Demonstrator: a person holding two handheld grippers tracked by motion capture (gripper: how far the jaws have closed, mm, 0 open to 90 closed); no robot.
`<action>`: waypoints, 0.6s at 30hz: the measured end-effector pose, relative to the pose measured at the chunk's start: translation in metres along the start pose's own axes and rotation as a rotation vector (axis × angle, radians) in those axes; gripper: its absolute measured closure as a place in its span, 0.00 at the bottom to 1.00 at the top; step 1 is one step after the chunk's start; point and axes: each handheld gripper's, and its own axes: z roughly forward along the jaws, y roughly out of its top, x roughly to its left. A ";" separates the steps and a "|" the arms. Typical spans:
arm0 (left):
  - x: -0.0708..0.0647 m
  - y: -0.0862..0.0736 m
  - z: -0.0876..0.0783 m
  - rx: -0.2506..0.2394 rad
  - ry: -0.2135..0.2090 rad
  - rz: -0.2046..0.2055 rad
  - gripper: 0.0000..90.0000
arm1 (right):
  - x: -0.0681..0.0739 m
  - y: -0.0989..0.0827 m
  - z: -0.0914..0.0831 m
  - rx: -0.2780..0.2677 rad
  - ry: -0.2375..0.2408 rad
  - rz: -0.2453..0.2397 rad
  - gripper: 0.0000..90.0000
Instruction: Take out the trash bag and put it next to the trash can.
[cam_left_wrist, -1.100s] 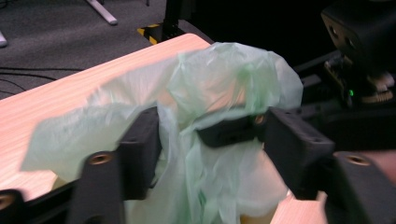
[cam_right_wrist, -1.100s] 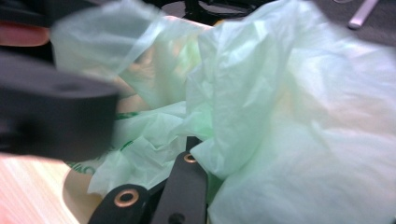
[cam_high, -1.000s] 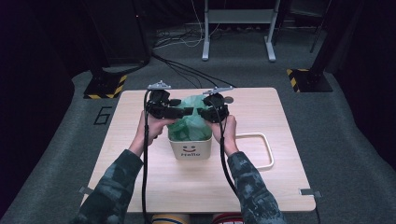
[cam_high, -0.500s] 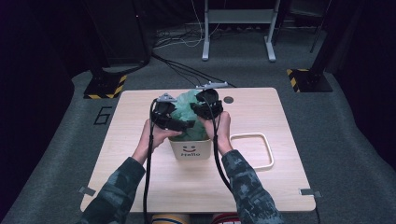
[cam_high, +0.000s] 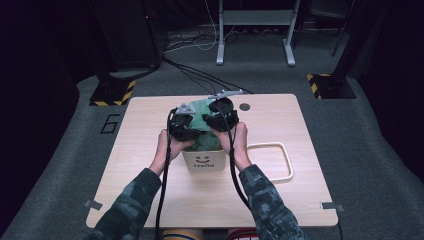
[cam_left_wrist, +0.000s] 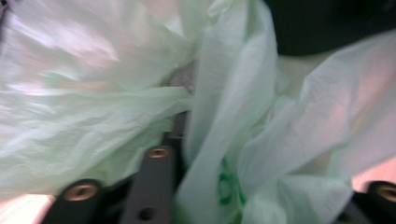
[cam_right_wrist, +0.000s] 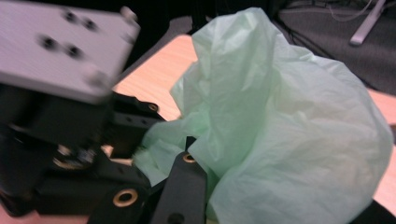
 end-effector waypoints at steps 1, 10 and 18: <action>0.000 0.000 -0.001 -0.004 0.007 0.001 0.88 | -0.002 -0.001 0.000 0.004 -0.001 0.005 0.97; -0.002 0.008 -0.009 -0.040 0.047 0.020 0.97 | -0.012 -0.008 -0.009 0.029 0.015 -0.002 0.67; -0.004 0.018 -0.020 -0.069 0.077 0.042 0.97 | -0.019 -0.017 -0.031 0.007 0.040 0.001 0.30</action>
